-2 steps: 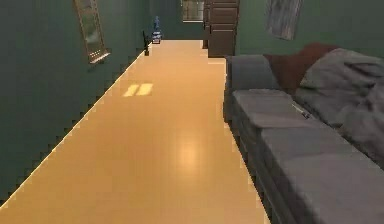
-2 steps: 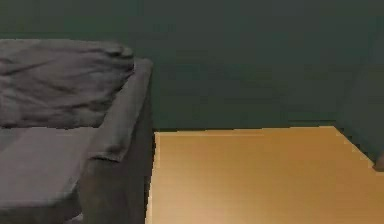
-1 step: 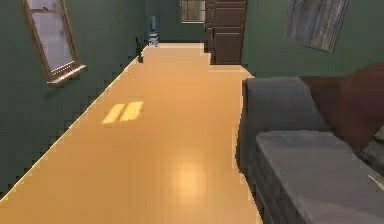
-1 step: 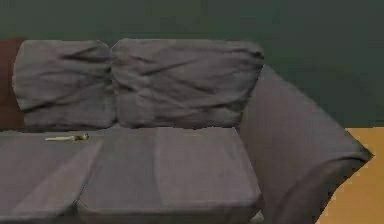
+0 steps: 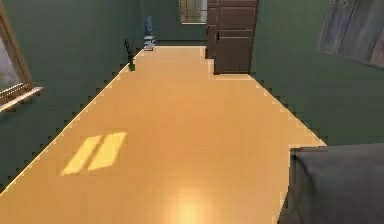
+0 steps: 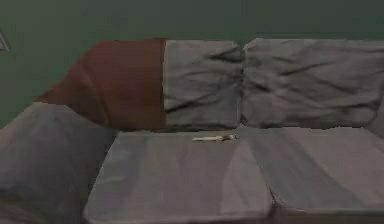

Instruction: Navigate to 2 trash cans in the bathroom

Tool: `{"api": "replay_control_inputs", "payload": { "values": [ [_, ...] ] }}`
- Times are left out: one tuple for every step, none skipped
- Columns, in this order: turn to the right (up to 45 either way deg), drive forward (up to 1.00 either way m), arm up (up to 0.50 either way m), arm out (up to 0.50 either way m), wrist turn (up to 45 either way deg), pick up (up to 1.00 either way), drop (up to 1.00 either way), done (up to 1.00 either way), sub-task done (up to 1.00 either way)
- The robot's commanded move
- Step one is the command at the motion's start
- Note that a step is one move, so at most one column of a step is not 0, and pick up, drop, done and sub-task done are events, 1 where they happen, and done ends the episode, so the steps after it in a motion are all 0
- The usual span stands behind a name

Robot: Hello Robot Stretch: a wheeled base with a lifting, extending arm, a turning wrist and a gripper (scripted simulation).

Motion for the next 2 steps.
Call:
{"api": "replay_control_inputs", "payload": {
  "values": [
    [0.0, 1.00, 0.00, 0.00, 0.0, 0.00, 0.00, 0.00, 0.00],
    [0.0, 1.00, 0.00, 0.00, 0.0, 0.00, 0.00, 0.00, 0.00]
  ]
}}
